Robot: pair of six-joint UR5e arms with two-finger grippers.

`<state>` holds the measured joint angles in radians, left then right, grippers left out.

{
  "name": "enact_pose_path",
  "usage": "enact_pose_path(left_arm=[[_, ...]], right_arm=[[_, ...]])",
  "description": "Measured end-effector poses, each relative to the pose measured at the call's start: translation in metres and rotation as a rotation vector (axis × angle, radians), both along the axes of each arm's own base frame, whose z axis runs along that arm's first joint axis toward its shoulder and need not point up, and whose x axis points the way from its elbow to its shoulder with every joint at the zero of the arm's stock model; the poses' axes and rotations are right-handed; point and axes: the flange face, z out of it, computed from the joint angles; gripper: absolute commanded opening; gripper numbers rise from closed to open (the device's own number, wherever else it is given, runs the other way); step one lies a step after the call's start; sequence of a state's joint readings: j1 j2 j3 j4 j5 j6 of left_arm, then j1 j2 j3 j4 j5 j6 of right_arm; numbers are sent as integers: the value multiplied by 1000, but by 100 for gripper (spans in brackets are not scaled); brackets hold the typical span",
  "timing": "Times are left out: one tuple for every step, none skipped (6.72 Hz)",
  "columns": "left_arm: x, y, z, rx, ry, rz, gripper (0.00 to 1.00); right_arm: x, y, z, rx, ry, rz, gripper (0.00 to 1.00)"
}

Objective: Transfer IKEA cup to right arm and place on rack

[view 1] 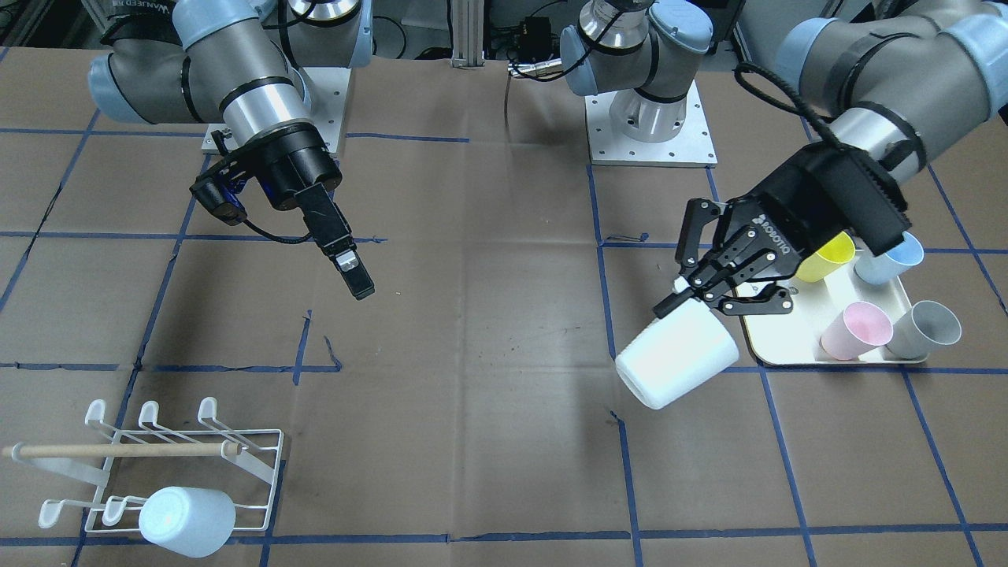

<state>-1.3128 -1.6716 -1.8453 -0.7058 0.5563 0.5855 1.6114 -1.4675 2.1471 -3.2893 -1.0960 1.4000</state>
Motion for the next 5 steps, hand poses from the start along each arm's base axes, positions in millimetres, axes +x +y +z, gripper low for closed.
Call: enact_pose_path(left_arm=[[-17, 18, -25, -71, 31, -46, 0], [-29, 39, -51, -141, 56, -83, 0], [-38, 58, -73, -202, 78, -114, 0], [-46, 71, -91, -249, 93, -142, 0], [-58, 79, -102, -282, 100, -173, 0]], right_arm=[[0, 0, 0, -5, 10, 6, 100], [0, 0, -1, -4, 11, 6, 100], [0, -1, -1, -2, 7, 4, 100], [0, -3, -3, 2, 5, 2, 100], [3, -6, -8, 9, 4, 5, 99]])
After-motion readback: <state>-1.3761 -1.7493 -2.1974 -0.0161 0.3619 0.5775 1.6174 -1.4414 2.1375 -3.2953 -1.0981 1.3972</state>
